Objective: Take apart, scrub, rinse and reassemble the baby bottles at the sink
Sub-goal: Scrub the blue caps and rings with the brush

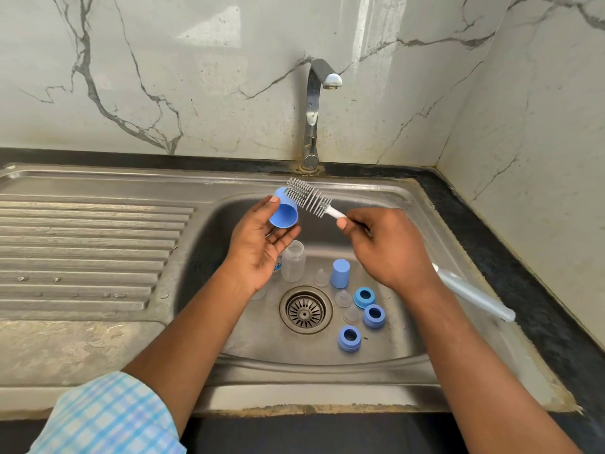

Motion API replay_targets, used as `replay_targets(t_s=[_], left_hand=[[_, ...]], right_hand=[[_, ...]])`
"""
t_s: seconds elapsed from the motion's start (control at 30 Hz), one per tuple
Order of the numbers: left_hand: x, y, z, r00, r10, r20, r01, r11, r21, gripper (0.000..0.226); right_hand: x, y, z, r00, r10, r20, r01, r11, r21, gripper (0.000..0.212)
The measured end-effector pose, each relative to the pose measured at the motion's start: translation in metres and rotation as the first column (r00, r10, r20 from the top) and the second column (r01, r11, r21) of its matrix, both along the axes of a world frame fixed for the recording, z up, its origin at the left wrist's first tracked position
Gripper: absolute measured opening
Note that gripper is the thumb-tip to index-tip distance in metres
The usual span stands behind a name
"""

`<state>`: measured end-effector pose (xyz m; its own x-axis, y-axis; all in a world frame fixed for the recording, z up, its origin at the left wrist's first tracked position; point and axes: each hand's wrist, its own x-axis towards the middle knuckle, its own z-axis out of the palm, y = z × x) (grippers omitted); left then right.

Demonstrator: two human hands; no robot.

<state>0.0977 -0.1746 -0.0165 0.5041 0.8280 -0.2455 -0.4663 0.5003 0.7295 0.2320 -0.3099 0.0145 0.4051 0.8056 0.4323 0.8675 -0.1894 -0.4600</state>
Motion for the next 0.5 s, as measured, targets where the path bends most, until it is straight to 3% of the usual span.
replay_targets(t_s=[0.13, 0.27, 0.5], left_hand=[[0.003, -0.006, 0.001, 0.999, -0.046, 0.006, 0.046, 0.999, -0.006, 0.024], [0.002, -0.011, 0.003, 0.994, -0.106, 0.023, 0.106, 0.994, 0.022, 0.016], [0.005, -0.01, 0.003, 0.996, -0.084, -0.012, 0.085, 0.99, 0.113, 0.029]], right_hand=[[-0.006, 0.005, -0.006, 1.0, 0.015, 0.011, -0.014, 0.998, -0.062, 0.033], [-0.004, 0.01, -0.006, 0.997, -0.075, 0.005, 0.075, 0.996, -0.056, 0.033], [0.001, 0.009, -0.005, 0.99, -0.143, -0.014, 0.142, 0.988, -0.052, 0.035]])
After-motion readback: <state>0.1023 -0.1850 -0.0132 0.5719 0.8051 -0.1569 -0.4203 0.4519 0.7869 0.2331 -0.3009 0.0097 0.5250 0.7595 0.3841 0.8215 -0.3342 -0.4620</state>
